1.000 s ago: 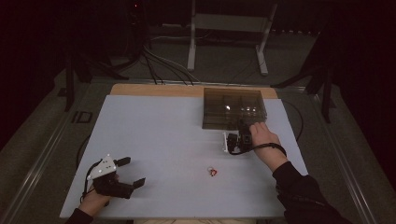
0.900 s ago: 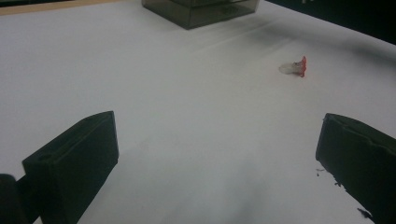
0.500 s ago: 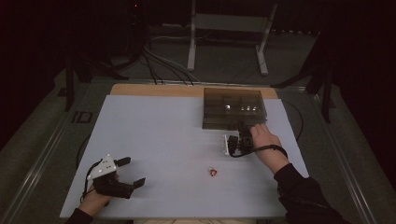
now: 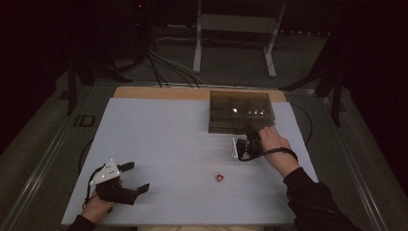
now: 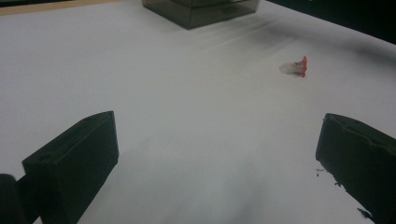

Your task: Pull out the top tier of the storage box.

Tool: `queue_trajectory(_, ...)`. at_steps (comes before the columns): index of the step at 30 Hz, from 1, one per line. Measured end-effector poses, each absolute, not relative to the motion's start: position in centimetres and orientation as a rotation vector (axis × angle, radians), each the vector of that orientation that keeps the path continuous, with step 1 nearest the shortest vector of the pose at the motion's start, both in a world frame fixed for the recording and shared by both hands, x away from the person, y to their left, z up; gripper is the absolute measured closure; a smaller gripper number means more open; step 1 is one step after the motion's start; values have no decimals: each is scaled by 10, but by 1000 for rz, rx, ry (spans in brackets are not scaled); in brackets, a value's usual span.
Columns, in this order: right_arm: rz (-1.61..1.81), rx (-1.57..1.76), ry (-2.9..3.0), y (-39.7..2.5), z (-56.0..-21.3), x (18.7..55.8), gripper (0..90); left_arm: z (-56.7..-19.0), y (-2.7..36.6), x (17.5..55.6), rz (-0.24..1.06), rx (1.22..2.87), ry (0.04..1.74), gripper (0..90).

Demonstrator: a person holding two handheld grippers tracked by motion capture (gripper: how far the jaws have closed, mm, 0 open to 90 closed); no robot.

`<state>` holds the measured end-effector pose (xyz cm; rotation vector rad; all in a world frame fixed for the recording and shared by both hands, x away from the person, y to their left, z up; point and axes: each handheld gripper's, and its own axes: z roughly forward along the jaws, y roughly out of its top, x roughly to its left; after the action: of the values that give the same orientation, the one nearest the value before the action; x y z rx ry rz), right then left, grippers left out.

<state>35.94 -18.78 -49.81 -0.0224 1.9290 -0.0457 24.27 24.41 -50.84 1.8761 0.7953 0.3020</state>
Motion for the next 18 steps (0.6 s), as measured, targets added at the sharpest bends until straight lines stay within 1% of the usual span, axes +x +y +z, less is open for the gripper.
queue_trajectory(4, -41, -26, 1938, -189, -497, 360, 790, -508, 244, 243, 301, 1877, 795, 0)
queue_trajectory(5, -41, -29, 1941, -189, -496, 360, 765, -508, 244, 243, 302, 1876, 795, 0)
queue_trajectory(12, 42, -7, 1989, -191, -486, 357, 686, -508, 244, 243, 301, 1875, 795, 0)
queue_trajectory(15, 110, 21, 2034, -195, -478, 357, 613, -508, 244, 243, 301, 1875, 796, 0)
queue_trajectory(18, 171, 25, 2088, -199, -472, 356, 592, -508, 244, 243, 301, 1875, 796, 0)
